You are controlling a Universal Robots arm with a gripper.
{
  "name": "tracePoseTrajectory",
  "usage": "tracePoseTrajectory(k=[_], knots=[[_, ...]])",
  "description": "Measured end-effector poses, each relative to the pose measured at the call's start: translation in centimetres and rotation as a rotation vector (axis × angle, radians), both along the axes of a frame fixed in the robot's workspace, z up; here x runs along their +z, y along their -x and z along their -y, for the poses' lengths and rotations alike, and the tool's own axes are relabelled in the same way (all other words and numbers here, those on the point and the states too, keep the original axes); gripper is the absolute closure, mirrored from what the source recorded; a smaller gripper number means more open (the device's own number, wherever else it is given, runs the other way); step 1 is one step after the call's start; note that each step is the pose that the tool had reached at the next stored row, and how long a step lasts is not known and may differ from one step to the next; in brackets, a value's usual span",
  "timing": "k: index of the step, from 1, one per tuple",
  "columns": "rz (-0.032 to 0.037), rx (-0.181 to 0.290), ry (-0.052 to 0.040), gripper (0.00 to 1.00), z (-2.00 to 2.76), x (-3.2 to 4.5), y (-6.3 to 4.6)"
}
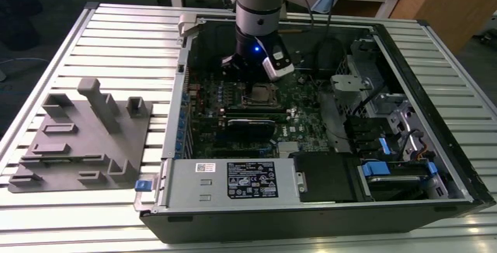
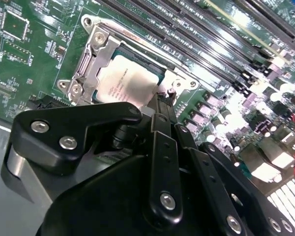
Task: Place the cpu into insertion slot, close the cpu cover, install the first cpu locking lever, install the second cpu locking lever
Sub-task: 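Close the cpu cover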
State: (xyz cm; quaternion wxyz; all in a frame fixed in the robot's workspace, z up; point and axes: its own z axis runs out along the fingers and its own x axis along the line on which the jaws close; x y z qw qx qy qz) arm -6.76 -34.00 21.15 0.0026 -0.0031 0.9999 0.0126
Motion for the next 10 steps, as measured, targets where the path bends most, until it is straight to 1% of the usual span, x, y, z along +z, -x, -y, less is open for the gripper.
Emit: tracePoseTrajectory(k=[4, 10], knots=[[0.0000, 0.000, 0.0002, 0.89, 0.00, 0.73, 0.00], [0.0014, 0.000, 0.0003, 0.89, 0.00, 0.78, 0.02]])
